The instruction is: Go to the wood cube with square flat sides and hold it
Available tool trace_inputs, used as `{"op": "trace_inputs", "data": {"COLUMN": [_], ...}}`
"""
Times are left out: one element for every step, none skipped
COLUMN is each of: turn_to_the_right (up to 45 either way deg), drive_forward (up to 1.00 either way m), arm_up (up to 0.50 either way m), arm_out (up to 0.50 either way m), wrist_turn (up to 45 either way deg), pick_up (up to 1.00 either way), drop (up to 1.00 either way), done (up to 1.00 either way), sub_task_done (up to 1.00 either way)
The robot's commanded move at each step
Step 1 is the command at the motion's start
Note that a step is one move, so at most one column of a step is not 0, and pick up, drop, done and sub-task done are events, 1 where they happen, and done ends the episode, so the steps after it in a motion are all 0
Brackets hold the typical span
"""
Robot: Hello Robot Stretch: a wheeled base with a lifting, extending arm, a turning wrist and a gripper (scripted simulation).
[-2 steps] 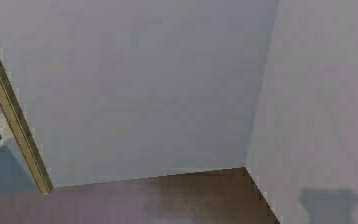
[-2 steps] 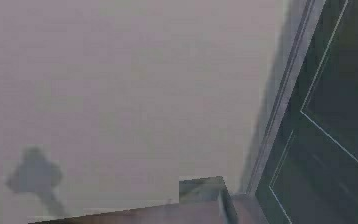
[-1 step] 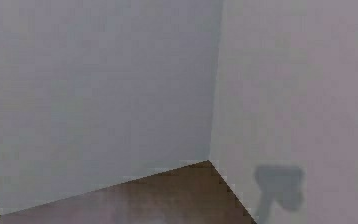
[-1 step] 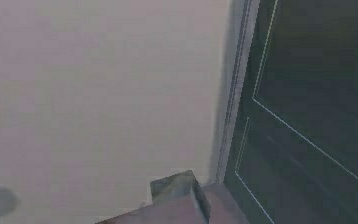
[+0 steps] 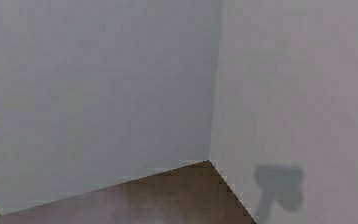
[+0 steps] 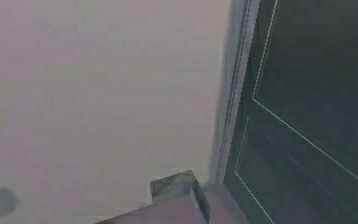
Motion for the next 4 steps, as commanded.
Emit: {"op": "trace_inputs", "data": {"turn_to_the_right": [0.0,0.0,0.0,0.0], "drive_forward": [0.0,0.0,0.0,0.0], "arm_up": [0.0,0.0,0.0,0.0], "arm_out": [0.28,0.0,0.0,0.0], "wrist_turn": [0.0,45.0,45.0,45.0], "pick_up": [0.0,0.0,0.0,0.0], "drop": [0.0,0.0,0.0,0.0], "done": [0.0,0.0,0.0,0.0], "sub_task_done": [0.0,0.0,0.0,0.0]}}
